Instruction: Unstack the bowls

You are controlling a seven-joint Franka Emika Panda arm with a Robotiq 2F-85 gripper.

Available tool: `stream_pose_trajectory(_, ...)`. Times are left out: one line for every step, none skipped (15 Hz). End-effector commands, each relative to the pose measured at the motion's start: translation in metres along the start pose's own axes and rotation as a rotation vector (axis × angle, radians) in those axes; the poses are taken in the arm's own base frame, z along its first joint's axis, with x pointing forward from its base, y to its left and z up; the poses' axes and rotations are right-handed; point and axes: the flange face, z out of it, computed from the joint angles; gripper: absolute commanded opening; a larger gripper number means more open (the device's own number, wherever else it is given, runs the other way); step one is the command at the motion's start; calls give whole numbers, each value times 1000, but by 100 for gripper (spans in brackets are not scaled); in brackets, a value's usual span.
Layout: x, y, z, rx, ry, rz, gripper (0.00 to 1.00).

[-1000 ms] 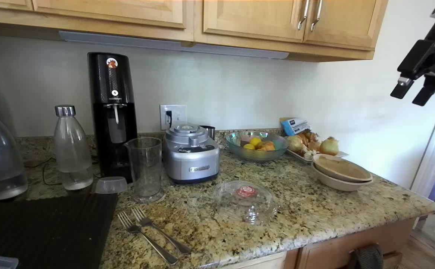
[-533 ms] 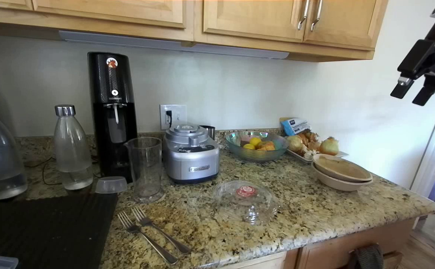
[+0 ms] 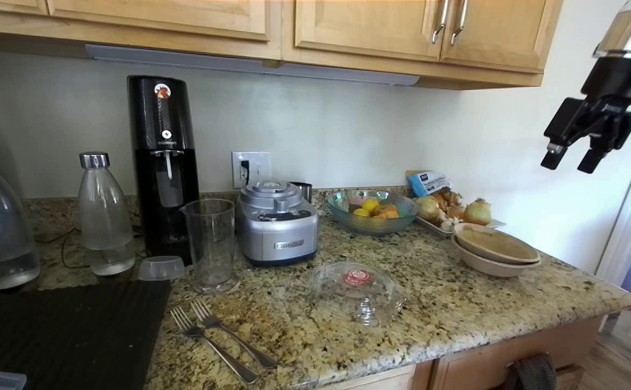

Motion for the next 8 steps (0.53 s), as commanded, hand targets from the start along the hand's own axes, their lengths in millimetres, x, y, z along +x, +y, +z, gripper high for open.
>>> stream_pose_trajectory(28, 10, 38, -78, 2, 38, 100)
stream_pose_trajectory(34, 14, 48, -89, -2, 34, 100)
stream_pose_trajectory(39, 16, 56, -99, -4, 28, 100)
stream_pose_trajectory(43, 18, 64, -102, -13, 15, 100)
stream_pose_trajectory(46, 19, 70, -108, -17, 10, 100)
stream_pose_trajectory(50, 19, 76, -99, -26, -3, 100)
stream_pose_trajectory(52, 19, 80, -94, -35, -8, 100)
stream_pose_trajectory(43, 18, 75, -95, -40, -7, 100)
